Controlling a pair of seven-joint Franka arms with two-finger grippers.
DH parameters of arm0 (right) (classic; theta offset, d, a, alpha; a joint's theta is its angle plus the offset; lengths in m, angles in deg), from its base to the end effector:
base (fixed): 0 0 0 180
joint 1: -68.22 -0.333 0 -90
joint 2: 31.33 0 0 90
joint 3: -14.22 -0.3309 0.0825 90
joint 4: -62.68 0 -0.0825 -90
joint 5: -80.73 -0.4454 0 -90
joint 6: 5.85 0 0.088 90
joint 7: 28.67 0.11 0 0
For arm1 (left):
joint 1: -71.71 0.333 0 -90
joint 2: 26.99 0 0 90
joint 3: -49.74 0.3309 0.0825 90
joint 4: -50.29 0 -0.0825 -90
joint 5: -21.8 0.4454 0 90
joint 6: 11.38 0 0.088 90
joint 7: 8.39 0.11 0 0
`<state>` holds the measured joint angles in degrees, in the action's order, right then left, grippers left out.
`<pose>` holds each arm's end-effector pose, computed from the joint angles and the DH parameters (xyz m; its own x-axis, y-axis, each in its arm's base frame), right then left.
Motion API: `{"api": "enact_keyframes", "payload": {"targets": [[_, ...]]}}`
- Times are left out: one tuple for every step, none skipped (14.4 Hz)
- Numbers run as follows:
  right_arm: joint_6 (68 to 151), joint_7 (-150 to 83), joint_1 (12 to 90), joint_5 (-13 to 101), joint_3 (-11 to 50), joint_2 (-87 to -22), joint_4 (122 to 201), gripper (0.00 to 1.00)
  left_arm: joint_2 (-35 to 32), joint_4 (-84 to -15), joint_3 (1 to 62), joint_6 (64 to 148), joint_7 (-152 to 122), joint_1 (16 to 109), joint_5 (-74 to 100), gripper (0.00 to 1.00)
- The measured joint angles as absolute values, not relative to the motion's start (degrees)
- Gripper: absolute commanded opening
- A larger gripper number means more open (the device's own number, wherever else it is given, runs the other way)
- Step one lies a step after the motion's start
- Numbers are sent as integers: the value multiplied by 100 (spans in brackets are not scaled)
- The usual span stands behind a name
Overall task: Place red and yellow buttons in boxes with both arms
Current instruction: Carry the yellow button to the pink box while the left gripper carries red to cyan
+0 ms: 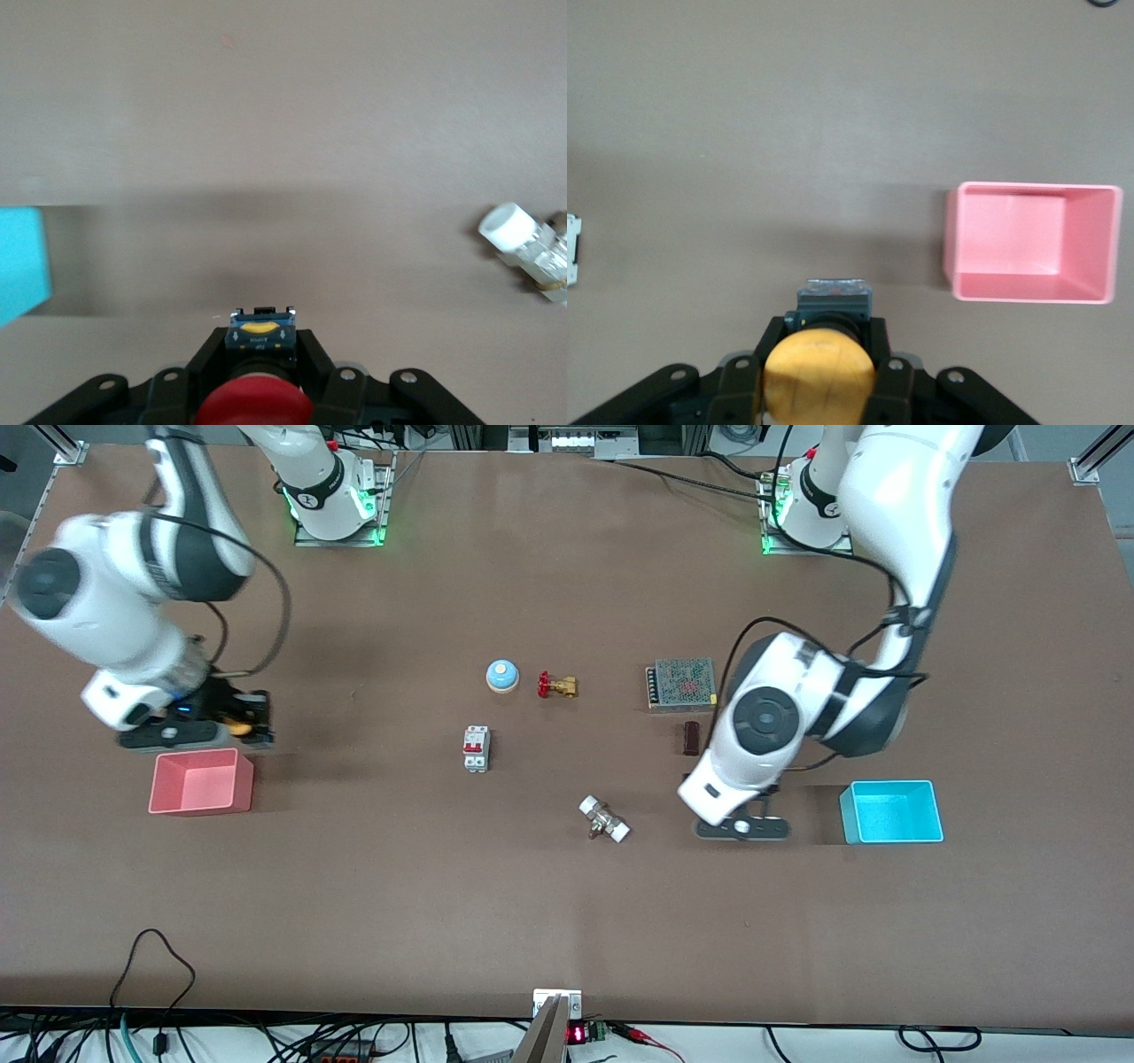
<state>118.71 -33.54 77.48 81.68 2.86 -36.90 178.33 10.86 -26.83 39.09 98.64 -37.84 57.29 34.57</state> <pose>0.6317 0.0208 0.3905 0.9899 0.1286 0.0605 0.1288 -0.9917 0.0002 0.7298 -0.2917 0.3197 0.9994 0.0275 -0.0227 0.0247 -0.9930 -0.1153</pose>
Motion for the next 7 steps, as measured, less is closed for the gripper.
{"api": "enact_keyframes", "payload": {"targets": [[11666, -3671, 7910, 8138, 347, -3699, 17685, 2, 1062, -2530, 3916, 9631, -3688, 5874, 3462, 25], [11519, -3988, 8033, 8122, 447, -3724, 17563, 2, 1040, -2438, 3920, 9492, -3530, 6054, 3463, 25], [11444, -4305, 8121, 8113, 573, -3770, 17460, 2, 1024, -2391, 3924, 9441, -3339, 6238, 3464, 25], [11424, -4591, 8190, 8100, 691, -3842, 17384, 2, 1016, -2365, 3927, 9428, -3155, 6406, 3464, 25], [11424, -4859, 8252, 8083, 799, -3942, 17315, 3, 1016, -2355, 3929, 9420, -3004, 6552, 3464, 25], [11429, -5100, 8313, 8052, 880, -4084, 17239, 3, 1017, -2357, 3931, 9390, -2880, 6689, 3464, 25], [11448, -5313, 8377, 7993, 924, -4250, 17161, 3, 1018, -2361, 3934, 9328, -2768, 6811, 3464, 25]]}}
